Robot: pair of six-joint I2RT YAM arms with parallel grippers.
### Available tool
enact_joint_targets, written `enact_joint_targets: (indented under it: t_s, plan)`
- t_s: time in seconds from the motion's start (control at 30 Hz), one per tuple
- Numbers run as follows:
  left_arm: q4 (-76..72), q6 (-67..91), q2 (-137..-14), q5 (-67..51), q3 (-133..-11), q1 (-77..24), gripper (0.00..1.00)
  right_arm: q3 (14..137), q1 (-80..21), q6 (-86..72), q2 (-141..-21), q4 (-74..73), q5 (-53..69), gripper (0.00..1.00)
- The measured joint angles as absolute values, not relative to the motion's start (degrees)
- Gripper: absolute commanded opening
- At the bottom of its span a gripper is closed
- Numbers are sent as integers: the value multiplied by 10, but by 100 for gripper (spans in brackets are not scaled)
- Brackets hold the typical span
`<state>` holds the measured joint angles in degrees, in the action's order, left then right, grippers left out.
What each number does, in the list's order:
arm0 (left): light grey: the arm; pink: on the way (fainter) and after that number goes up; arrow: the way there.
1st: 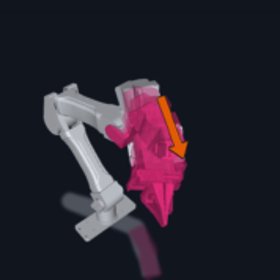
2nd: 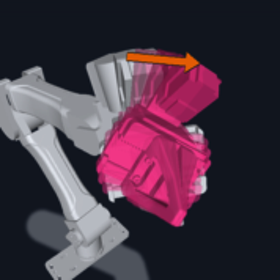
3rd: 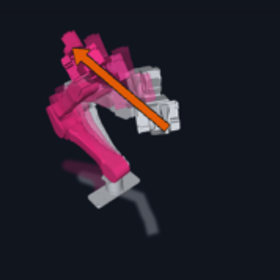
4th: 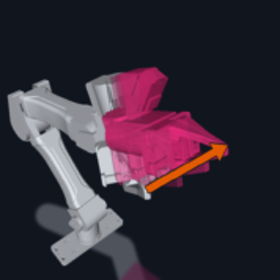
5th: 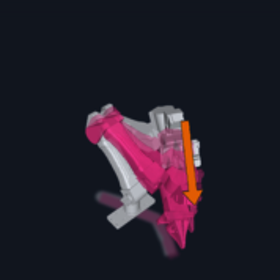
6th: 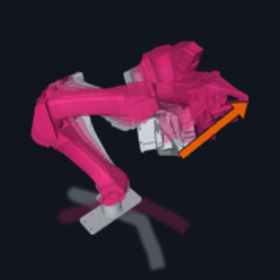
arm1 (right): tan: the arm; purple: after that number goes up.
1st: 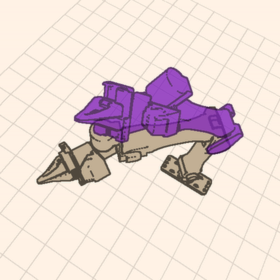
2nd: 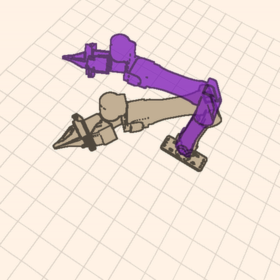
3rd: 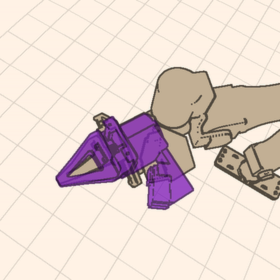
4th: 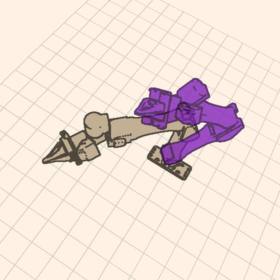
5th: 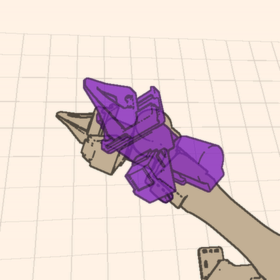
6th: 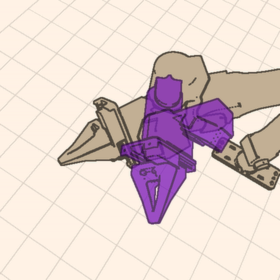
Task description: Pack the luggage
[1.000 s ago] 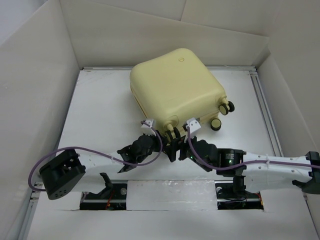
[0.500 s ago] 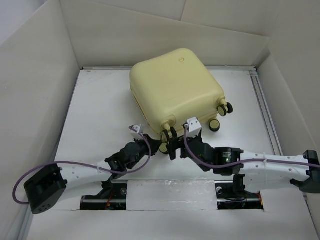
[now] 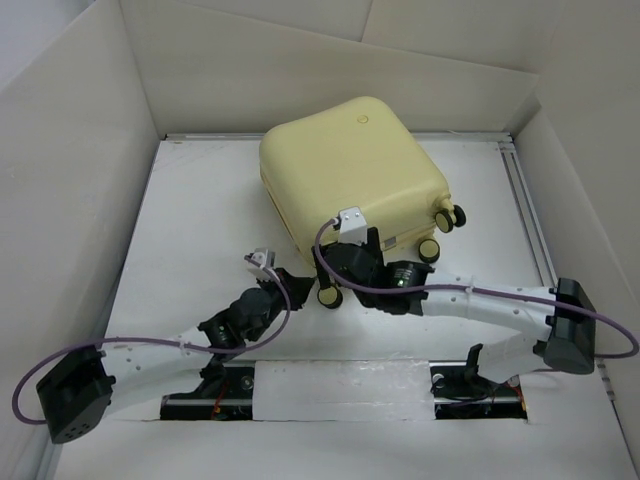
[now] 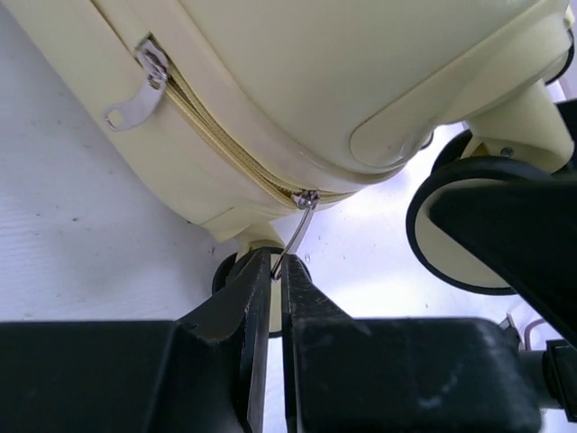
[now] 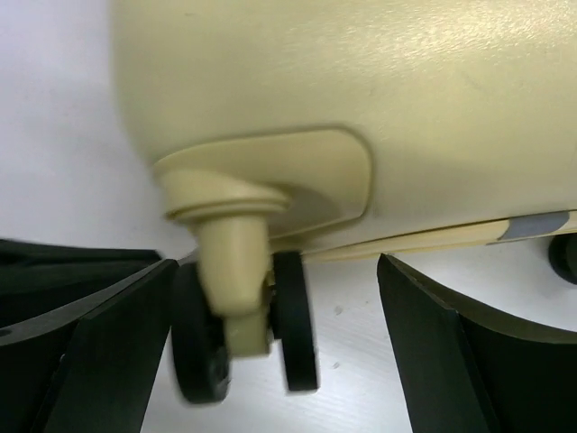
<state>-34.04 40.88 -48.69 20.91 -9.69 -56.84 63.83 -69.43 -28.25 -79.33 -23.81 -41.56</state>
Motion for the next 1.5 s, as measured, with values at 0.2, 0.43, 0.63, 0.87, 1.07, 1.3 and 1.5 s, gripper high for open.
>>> enact_joint_targets:
  t_s: [0.2,0.43,0.63,0.87,1.07,1.3,1.5]
  plan:
    - [-306,411,-411,236,-84,-555,0,638,-660,-272,-817,-231,-374,55]
    - [-253,411,-322,252,-78,-548,0,628,-651,-265,-813,-203,-340,18]
    - [-247,385,-300,221,-68,-547,9,599,-639,-263,-788,-168,-305,18]
    - [-258,332,-503,230,-124,-640,49,599,-633,-255,-792,-163,-287,11]
    - [-268,326,-556,293,-168,-656,60,599,-633,-252,-792,-163,-284,10]
    - [-255,314,-595,351,-200,-648,60,599,-633,-248,-792,-162,-280,10]
    - [-287,270,-643,346,-222,-634,44,598,-630,-245,-791,-159,-267,7]
